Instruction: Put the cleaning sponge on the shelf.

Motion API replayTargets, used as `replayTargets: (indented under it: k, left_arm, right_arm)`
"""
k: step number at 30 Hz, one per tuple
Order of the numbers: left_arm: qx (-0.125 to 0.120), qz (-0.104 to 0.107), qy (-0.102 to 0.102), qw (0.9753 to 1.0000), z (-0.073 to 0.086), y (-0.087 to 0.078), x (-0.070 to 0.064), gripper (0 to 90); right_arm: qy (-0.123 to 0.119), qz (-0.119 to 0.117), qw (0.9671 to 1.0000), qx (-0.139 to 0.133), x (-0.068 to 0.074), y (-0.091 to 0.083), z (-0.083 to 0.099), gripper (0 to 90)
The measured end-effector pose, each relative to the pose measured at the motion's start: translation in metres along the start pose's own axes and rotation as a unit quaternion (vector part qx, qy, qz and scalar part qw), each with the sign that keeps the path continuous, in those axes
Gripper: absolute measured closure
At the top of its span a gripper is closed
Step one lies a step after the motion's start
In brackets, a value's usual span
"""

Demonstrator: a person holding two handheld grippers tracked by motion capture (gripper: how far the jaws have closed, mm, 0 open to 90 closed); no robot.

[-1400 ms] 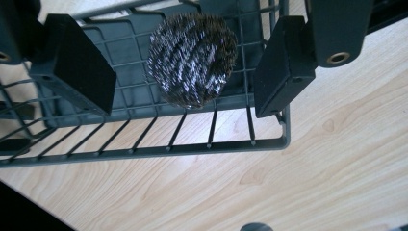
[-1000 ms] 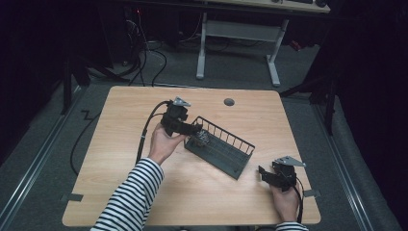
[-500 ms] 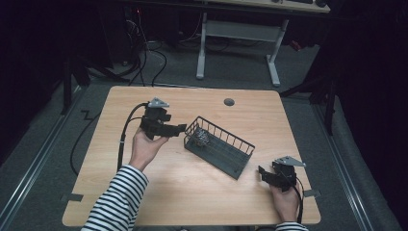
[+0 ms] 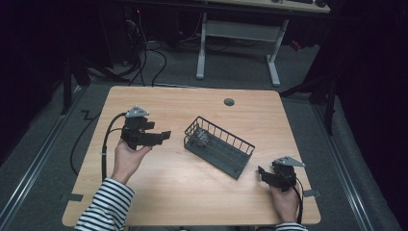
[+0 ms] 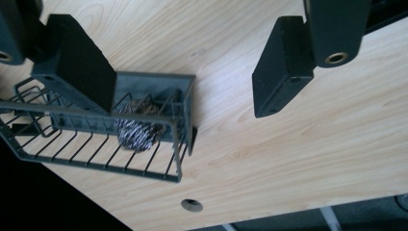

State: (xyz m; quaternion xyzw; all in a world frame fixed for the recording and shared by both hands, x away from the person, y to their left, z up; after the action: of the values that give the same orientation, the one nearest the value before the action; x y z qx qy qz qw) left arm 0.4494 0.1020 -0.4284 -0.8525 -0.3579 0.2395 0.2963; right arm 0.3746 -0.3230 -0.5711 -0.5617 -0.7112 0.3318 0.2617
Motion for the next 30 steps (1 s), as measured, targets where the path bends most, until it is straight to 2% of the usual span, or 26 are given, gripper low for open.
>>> replayTargets:
  k: [4, 8, 15, 18, 19, 23, 27, 30]
  left_arm:
    - [0.001, -0.003, -0.009, 1.0, 0.015, -0.007, 0.005, 23.1]
    - [0.001, -0.021, -0.011, 0.9997, 0.031, -0.015, 0.01, 22.9]
    - [-0.006, -0.026, -0.038, 0.9989, 0.058, -0.022, 0.021, 23.2]
    - [0.0, -0.027, -0.045, 0.9986, 0.069, -0.023, 0.024, 23.3]
    - [0.003, -0.014, -0.055, 0.9984, 0.075, -0.022, 0.024, 23.7]
    - [0.004, -0.014, -0.065, 0.9978, 0.091, -0.022, 0.024, 23.5]
    - [0.019, -0.032, -0.071, 0.9968, 0.111, -0.016, 0.028, 23.3]
    - [0.027, -0.04, -0.084, 0.9953, 0.125, -0.011, 0.032, 23.2]
  right_arm:
    - [-0.003, 0.003, 1.0, 0.001, 0.001, 0.0, 0.0, 35.8]
    - [-0.006, 0.003, 1.0, 0.002, 0.001, 0.0, 0.0, 35.8]
    - [-0.006, 0.005, 1.0, 0.002, 0.001, 0.0, 0.0, 35.8]
    - [-0.006, 0.005, 1.0, 0.002, 0.001, 0.0, 0.0, 35.8]
    - [-0.005, 0.005, 1.0, 0.002, 0.001, 0.0, 0.0, 35.7]
    - [-0.006, 0.005, 1.0, 0.002, 0.001, 0.0, 0.0, 35.8]
    - [-0.006, 0.006, 1.0, 0.002, 0.001, 0.0, 0.0, 35.8]
    - [-0.005, 0.006, 1.0, 0.001, 0.002, 0.0, 0.0, 35.8]
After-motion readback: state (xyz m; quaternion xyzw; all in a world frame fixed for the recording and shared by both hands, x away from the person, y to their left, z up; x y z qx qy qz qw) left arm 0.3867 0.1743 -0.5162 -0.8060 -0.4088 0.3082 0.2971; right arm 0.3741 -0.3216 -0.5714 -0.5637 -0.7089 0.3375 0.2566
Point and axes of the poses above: each handheld gripper's, and its own axes: y roughly forward along the jaws, z roughly out of its underside, x roughly to its left, the point moved 6 cm from there along y, roughly forward along the jaws, and after that the axes turned 7 degrees about x, right-handed, at the moved point
